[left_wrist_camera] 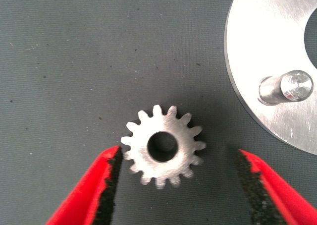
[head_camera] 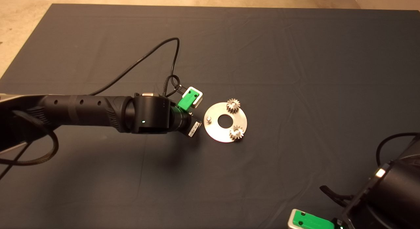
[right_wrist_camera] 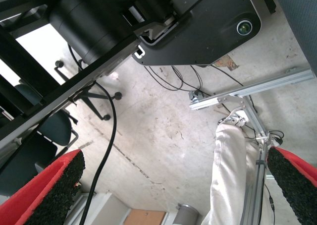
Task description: Install three planetary gears onto the carrier pins
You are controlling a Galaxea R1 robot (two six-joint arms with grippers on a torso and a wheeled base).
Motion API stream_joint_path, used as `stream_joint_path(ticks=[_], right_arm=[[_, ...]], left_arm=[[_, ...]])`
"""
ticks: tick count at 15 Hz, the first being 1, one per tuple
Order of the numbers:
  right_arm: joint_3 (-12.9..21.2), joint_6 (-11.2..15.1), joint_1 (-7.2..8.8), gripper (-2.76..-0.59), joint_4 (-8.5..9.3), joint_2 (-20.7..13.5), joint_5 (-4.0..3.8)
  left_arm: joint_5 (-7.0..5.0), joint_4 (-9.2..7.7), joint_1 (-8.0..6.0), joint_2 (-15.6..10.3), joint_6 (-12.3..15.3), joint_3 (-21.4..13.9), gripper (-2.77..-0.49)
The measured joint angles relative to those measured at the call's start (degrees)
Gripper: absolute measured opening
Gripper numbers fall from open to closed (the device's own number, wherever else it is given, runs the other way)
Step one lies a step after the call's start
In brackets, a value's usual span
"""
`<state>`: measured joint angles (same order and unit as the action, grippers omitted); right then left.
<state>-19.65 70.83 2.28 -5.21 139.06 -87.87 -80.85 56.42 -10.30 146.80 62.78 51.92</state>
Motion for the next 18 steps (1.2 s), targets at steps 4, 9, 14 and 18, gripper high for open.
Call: stream_joint_path(ticks=[4,9,14,18], right_arm=[[0.0,0.0,0.48,-0.63,0.0,0.0,0.0],[0.0,0.0,0.72,-0.63,0.02,0.05,0.02],[0.0,0.0,1.53,-0.63,0.08,0.2,0.02],[0.0,0.0,1.55,-0.63,0.11,0.22,0.0]], left_arm=[[0.0,0.63,0.33,0.02,0.44,-0.22,-1.75],[0.01,2.62,1.73,0.02,2.18,-0.41,-1.97],[0.0,3.08,1.73,0.0,2.38,-0.65,-2.18],[0.04,3.47,1.73,0.02,3.09,-1.37,-2.18]])
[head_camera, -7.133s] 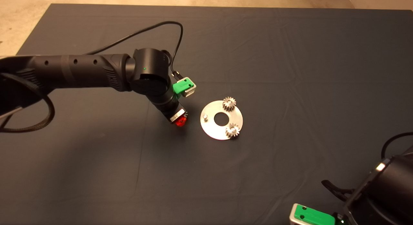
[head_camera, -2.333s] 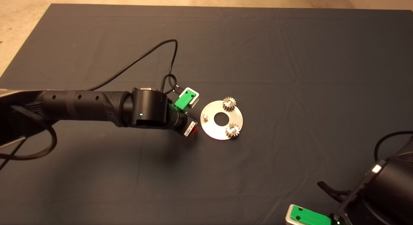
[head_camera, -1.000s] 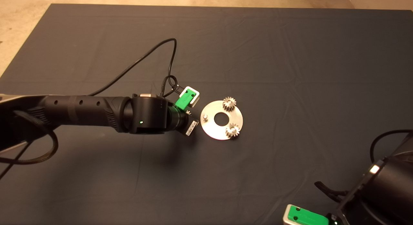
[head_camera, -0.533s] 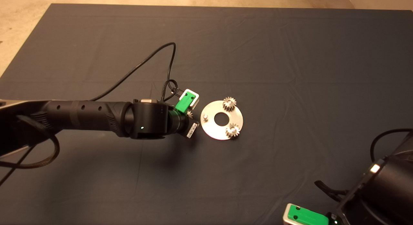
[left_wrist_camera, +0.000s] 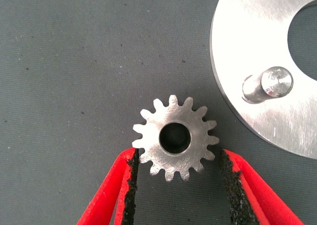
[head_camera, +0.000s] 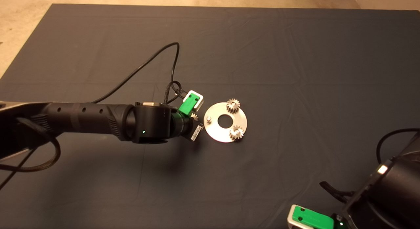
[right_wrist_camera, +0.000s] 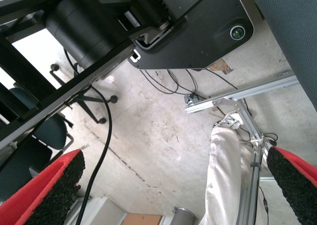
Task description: Install three planetary gears onto the carrier pins
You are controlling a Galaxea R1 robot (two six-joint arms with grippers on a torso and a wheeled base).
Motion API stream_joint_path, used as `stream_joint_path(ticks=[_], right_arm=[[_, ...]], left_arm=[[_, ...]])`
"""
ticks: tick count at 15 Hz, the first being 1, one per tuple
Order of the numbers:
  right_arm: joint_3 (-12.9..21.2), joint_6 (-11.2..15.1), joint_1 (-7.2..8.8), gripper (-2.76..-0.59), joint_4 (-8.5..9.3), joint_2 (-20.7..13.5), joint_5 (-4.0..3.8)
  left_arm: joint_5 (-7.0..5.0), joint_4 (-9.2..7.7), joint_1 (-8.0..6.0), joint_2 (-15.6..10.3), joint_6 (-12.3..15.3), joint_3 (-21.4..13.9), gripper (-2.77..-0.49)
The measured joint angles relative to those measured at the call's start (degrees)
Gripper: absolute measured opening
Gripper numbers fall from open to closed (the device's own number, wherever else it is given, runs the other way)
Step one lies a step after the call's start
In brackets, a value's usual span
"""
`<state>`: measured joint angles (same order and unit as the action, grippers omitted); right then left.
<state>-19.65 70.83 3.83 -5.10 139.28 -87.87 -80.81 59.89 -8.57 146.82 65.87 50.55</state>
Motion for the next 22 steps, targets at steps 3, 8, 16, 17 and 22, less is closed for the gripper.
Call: stream_joint_path(ticks=[3,8,16,17,22], right_arm=[[0.0,0.0,0.66,-0.63,0.0,0.26,-0.05],[0.0,0.0,0.99,-0.63,0.02,0.29,0.0],[0.0,0.0,2.54,-0.63,0.13,0.44,-0.01],[0.0,0.0,2.54,-0.63,0.13,0.44,0.0],[0.0,0.0,2.71,-0.63,0.17,0.41,0.0]], left_arm=[[0.09,0.91,0.0,-0.02,0.99,0.0,-2.18],[0.16,2.23,0.0,0.0,1.98,0.0,-2.18],[0.39,3.92,0.31,0.01,2.09,0.0,-2.18],[0.33,4.73,0.76,0.01,2.09,0.0,-2.18],[-0.2,7.44,2.29,0.34,2.09,0.0,-2.18]])
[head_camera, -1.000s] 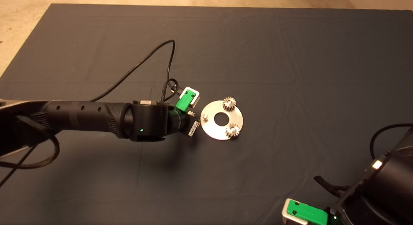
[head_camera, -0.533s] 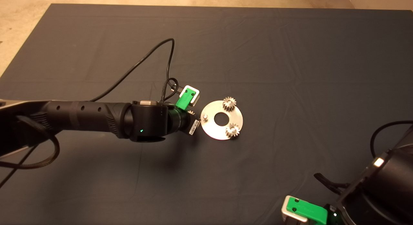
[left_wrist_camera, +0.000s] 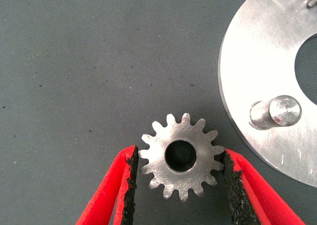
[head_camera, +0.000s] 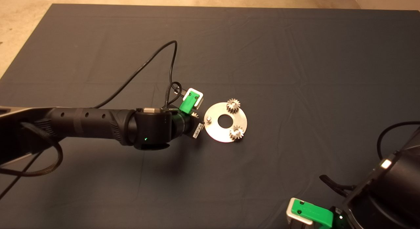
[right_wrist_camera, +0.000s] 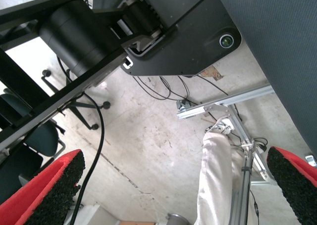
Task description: Install three planetary gears onto the carrier pins
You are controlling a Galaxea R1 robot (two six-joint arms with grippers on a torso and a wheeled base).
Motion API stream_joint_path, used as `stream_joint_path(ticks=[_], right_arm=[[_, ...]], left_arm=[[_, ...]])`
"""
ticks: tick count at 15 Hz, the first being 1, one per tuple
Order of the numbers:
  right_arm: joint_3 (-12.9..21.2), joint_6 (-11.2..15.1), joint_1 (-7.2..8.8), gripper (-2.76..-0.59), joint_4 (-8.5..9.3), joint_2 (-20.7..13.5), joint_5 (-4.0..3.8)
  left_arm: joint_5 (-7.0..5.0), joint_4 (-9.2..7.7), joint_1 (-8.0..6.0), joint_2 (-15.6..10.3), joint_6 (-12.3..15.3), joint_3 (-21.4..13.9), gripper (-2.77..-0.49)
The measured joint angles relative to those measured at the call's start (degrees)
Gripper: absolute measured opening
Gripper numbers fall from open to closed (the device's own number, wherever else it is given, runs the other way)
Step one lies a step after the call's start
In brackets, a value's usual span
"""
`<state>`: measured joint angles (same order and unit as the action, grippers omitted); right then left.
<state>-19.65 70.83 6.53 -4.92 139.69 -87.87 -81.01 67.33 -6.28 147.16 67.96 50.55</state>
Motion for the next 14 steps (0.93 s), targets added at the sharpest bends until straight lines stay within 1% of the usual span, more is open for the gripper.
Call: stream_joint_path(ticks=[1,6,8,9,11,13,14], right_arm=[[0.0,0.0,0.0,-0.63,0.05,0.02,0.02],[0.0,0.03,0.02,-0.63,0.05,0.02,0.0],[0.0,0.04,0.43,-0.63,0.05,0.0,0.0],[0.02,0.04,0.71,-0.63,0.05,0.02,-0.02],[0.0,0.05,0.81,-0.63,0.05,0.0,0.0],[0.0,0.06,0.79,-0.63,0.05,0.02,-0.02],[0.0,0.06,0.82,-0.63,0.05,0.02,0.0]], left_arm=[[0.02,0.23,0.09,0.0,0.0,0.0,-2.18],[0.05,0.37,0.09,0.0,0.01,0.0,-2.23],[0.02,0.48,0.11,0.0,0.01,0.0,-2.23],[0.03,0.71,0.17,0.0,0.04,0.0,-2.27],[0.05,2.35,0.96,0.0,0.06,-0.06,-2.27],[0.05,3.21,1.35,0.0,0.06,-0.12,-2.27],[0.02,3.63,1.54,0.01,0.06,-0.2,-2.31]])
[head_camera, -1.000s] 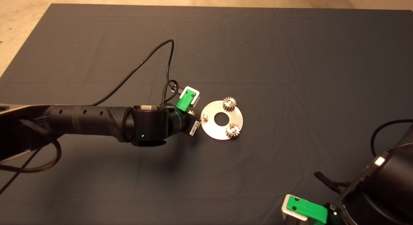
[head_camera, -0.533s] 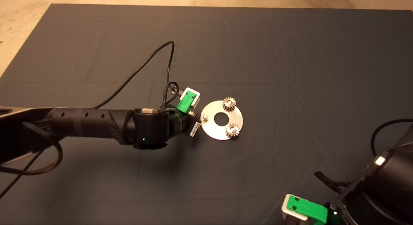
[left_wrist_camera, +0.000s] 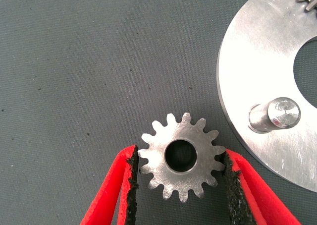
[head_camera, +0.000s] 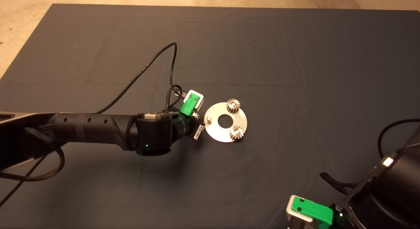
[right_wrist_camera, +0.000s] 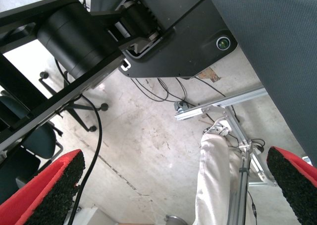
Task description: Install three planetary gears onto the carrier pins
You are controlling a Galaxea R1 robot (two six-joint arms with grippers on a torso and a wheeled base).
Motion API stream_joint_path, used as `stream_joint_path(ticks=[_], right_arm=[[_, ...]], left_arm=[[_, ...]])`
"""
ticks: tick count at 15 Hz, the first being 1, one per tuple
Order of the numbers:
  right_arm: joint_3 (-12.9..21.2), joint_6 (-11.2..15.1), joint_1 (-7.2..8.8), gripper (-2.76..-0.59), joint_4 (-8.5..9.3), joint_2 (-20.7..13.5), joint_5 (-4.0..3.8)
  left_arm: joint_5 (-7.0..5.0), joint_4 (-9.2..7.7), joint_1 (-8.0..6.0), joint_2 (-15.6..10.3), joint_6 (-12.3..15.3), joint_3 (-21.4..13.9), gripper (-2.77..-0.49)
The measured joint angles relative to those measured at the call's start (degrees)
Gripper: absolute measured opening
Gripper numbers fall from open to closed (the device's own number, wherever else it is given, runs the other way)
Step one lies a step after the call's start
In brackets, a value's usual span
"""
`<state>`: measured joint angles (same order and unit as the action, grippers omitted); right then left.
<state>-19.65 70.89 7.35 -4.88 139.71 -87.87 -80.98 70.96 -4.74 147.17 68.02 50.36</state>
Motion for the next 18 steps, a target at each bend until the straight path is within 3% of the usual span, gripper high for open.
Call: stream_joint_path(ticks=[10,12,16,18], right_arm=[[0.0,0.09,0.2,-0.63,0.0,-0.04,0.0],[0.0,0.09,0.48,-0.63,0.0,-0.1,0.0],[0.0,0.09,0.96,-0.63,0.02,-1.36,-0.02],[0.0,0.09,0.99,-0.63,0.02,-2.67,0.02]], left_arm=[[-0.49,0.26,0.21,0.23,-0.05,-0.72,-2.52],[-1.58,0.01,0.78,0.17,-0.05,-2.27,-2.54],[-5.63,-0.45,0.94,-0.07,-0.05,-5.86,-2.62],[-5.94,-0.49,0.91,-0.28,-0.06,-6.96,-2.62]])
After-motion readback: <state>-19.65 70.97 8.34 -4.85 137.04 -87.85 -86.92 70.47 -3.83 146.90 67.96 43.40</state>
